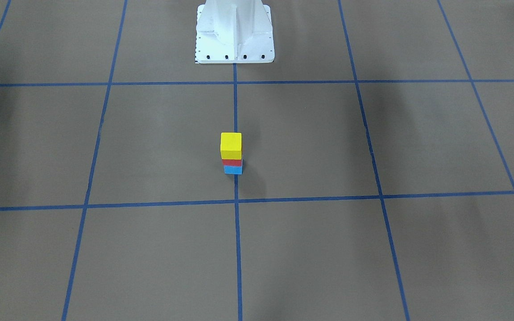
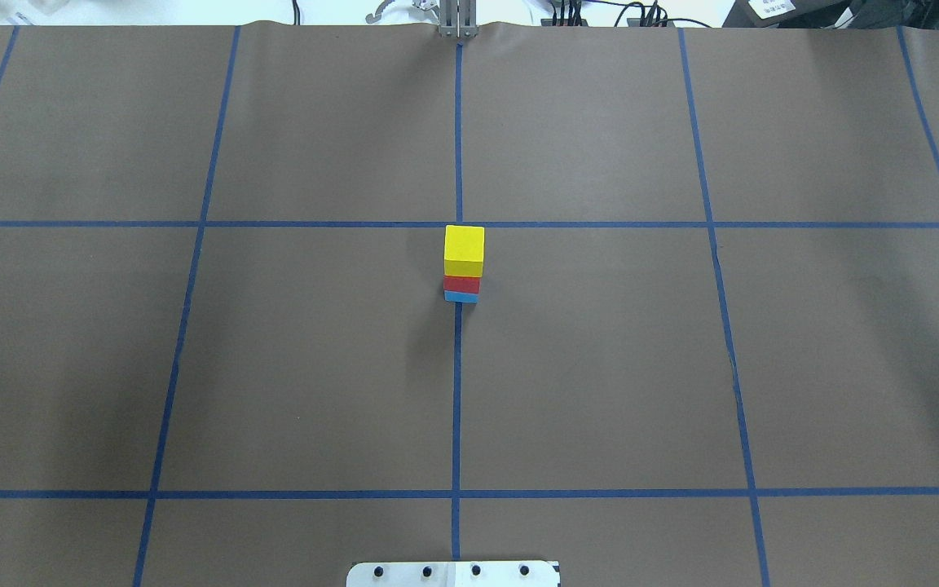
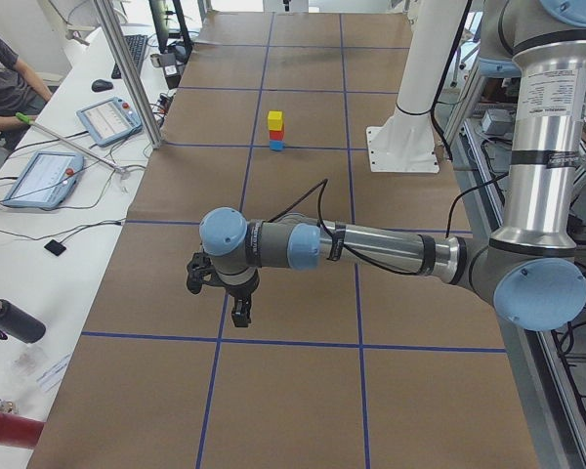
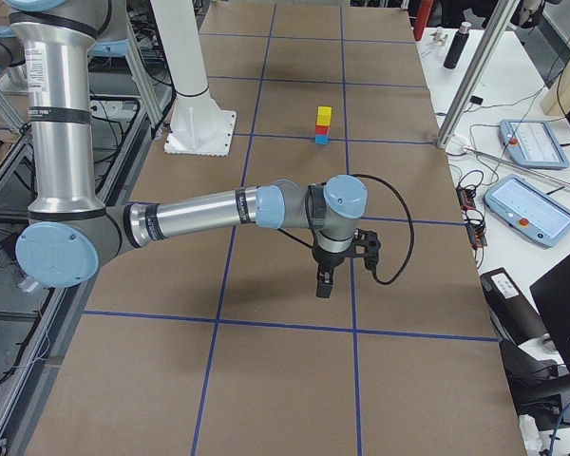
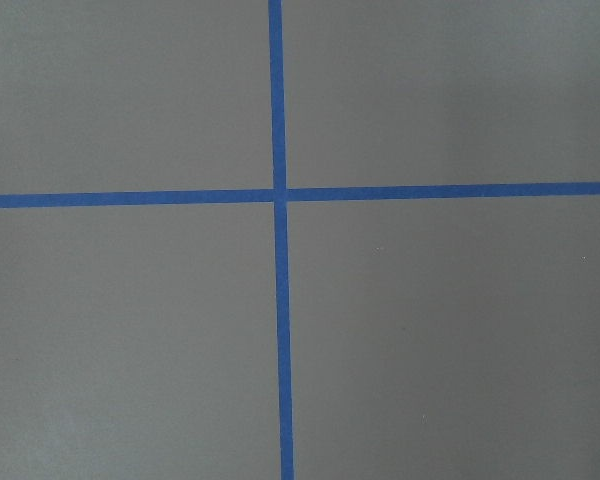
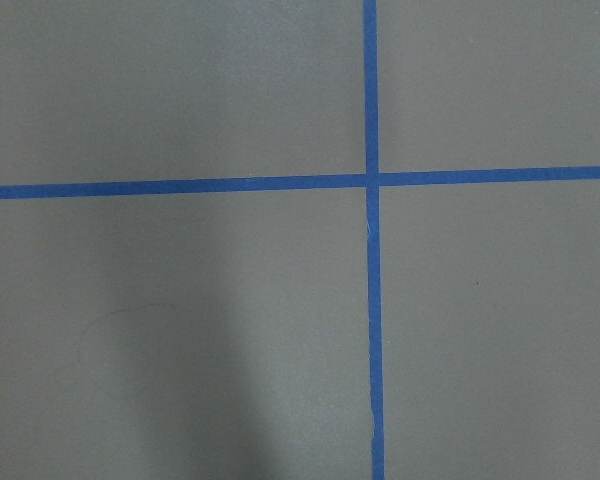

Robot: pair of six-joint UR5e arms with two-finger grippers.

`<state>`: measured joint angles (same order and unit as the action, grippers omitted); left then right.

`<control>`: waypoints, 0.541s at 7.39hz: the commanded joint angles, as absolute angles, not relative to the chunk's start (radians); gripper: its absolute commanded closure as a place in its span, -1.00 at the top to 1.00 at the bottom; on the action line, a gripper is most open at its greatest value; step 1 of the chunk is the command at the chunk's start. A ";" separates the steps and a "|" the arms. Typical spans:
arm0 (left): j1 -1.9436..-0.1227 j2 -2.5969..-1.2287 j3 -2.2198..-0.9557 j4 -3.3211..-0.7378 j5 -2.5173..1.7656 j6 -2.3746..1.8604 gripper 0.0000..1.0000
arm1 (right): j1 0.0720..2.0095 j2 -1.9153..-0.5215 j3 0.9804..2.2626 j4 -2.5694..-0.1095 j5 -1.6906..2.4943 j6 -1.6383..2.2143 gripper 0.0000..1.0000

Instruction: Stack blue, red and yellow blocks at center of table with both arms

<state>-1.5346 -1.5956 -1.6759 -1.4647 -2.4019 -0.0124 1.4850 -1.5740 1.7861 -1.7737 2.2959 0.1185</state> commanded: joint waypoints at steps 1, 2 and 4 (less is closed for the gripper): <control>-1.534 -1.597 -1.675 -1.463 -2.401 -0.012 1.00 | 1.485 -1.588 1.783 -1.772 2.287 0.117 1.00; -1.535 -1.594 -1.675 -1.463 -2.401 -0.012 1.00 | 1.485 -1.588 1.772 -1.772 2.287 0.117 1.00; -1.536 -1.592 -1.675 -1.463 -2.399 -0.012 1.00 | 1.486 -1.580 1.758 -1.772 2.287 0.082 1.00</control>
<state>-1.5353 -1.5938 -1.6750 -1.4634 -2.3997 -0.0123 1.4852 -1.5853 1.7667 -1.7718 2.2875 0.1030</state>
